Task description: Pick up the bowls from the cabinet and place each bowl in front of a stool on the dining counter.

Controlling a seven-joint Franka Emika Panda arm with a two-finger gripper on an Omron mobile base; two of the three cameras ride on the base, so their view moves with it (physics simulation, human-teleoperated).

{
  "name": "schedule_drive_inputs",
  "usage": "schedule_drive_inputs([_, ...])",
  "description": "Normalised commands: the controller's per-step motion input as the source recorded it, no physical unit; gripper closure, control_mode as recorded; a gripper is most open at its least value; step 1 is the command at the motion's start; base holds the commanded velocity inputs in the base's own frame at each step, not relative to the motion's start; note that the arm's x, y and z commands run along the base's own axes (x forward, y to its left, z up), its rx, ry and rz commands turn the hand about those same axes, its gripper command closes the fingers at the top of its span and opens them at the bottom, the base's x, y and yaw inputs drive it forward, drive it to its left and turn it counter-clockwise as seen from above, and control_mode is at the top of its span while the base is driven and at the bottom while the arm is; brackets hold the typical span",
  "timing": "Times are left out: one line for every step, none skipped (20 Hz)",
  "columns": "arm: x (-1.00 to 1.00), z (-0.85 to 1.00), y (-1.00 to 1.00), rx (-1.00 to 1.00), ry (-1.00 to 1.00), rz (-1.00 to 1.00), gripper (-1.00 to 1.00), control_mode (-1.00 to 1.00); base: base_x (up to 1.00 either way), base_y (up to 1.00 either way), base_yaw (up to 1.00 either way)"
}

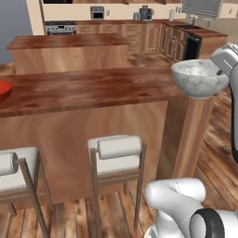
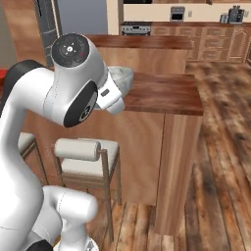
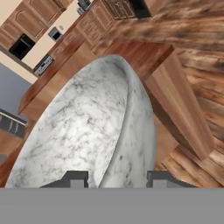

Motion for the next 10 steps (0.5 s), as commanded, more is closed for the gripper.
schedule_drive_inputs([0.0,0.0,0.0,0.0,0.0,0.0,1.0,1.0,-0.34,0.9,-0.1])
schedule_drive_inputs([0.0,0.0,0.0,0.0,0.0,0.0,1.0,1.0,-0.32,0.89,-0.1])
schedule_drive_inputs([0.0,0.0,0.0,0.0,0.0,0.0,1.0,1.0,-0.3,0.89,-0.1])
schedule_drive_inputs([0.0,0.0,0.0,0.0,0.0,0.0,1.0,1.0,-0.26,0.86,-0.1])
schedule_drive_inputs([0.0,0.0,0.0,0.0,0.0,0.0,1.0,1.0,-0.21,0.81,-0.1])
schedule_drive_inputs([0.0,0.0,0.0,0.0,0.0,0.0,1.0,1.0,-0.11,0.65,-0.09])
schedule_drive_inputs([0.0,0.0,0.0,0.0,0.0,0.0,1.0,1.0,0.0,0.44,-0.08])
schedule_drive_inputs([0.0,0.0,0.0,0.0,0.0,0.0,1.0,1.0,0.0,0.06,-0.07])
schedule_drive_inputs([0.0,0.0,0.0,0.0,0.0,0.0,1.0,1.0,0.0,0.0,-0.06])
schedule_drive_inputs([0.0,0.0,0.0,0.0,0.0,0.0,1.0,1.0,0.02,0.0,-0.05])
